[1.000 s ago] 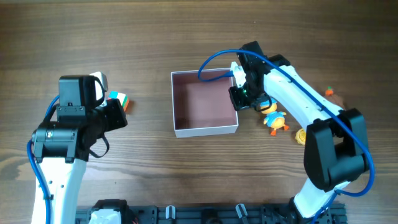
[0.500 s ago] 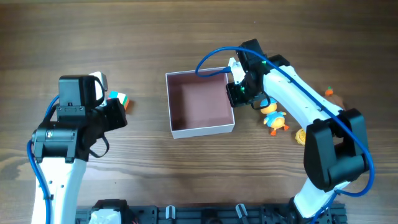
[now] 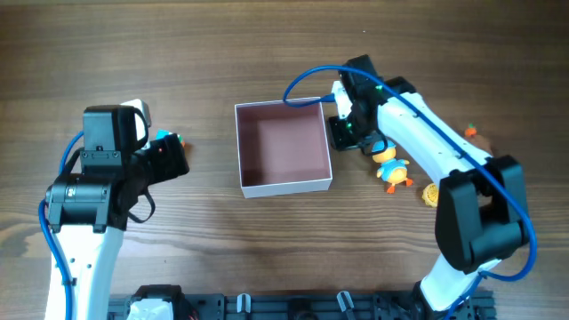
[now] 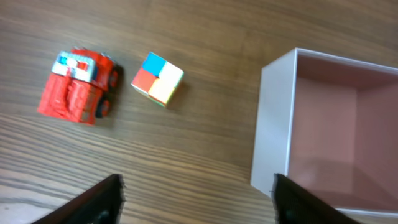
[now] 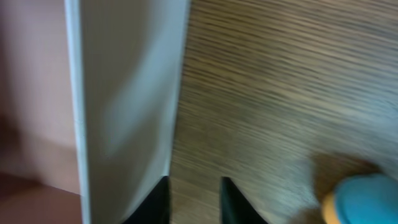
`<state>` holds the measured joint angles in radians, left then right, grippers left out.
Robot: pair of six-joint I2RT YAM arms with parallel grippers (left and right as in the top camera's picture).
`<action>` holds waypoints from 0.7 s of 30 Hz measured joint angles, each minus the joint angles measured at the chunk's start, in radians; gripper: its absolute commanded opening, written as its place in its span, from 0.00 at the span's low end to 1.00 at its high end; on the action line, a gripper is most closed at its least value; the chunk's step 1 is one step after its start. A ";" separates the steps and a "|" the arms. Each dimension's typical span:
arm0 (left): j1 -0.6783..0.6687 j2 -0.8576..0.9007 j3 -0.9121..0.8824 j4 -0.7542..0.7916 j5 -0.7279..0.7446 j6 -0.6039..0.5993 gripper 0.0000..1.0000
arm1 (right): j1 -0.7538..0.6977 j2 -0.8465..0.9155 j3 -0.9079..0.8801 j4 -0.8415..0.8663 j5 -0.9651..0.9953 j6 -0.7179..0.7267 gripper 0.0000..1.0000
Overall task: Pack container
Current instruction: 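Lower the left gripper onto the red toy truck and grasp it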
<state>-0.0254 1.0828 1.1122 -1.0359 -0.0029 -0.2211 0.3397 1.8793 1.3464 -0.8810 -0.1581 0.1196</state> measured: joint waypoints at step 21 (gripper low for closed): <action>0.393 0.514 0.088 0.218 -0.100 0.308 1.00 | -0.171 -0.365 0.141 -0.284 0.048 -0.012 1.00</action>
<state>0.3679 1.5967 1.1999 -0.8177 -0.1028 0.0872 0.1684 1.5139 1.4872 -1.1648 -0.1104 0.1074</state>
